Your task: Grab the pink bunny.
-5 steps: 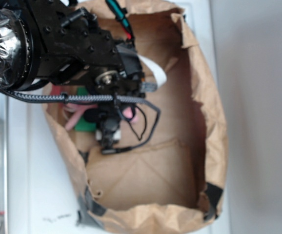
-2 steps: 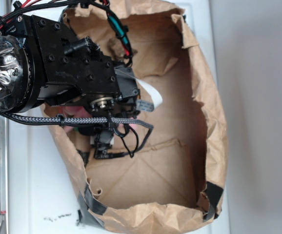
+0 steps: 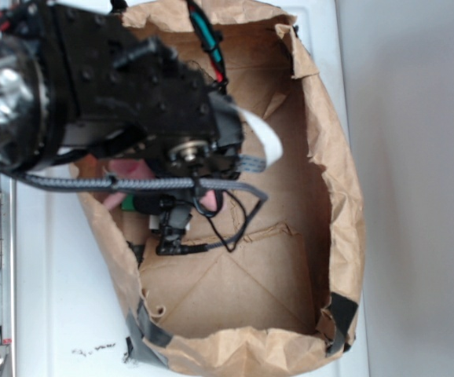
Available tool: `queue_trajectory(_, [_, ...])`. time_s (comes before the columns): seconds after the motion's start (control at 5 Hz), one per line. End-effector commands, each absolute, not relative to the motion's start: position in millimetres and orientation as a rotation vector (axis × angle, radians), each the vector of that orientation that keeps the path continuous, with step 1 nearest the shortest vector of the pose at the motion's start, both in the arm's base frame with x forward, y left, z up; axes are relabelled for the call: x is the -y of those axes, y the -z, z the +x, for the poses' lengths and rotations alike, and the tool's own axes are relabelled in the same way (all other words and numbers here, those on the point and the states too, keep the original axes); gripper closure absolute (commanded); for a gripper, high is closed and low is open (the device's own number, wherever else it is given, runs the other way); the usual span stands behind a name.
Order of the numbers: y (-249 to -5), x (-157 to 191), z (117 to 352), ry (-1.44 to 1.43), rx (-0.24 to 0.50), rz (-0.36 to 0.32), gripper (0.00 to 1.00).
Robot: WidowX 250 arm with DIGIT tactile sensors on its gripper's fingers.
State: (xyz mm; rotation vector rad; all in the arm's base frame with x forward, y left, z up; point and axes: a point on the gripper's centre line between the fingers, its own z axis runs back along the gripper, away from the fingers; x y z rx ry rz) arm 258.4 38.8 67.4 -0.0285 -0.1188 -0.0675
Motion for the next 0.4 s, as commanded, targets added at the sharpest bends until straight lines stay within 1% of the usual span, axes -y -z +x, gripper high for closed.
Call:
queue_trajectory(0.0, [-141.6, -36.2, 271.4, -0.04, 0.245, 0.134, 1.0])
queue_trajectory(0.2, [-153.0, -21.2, 282.0, -0.113, 0.298, 0.229, 1.0])
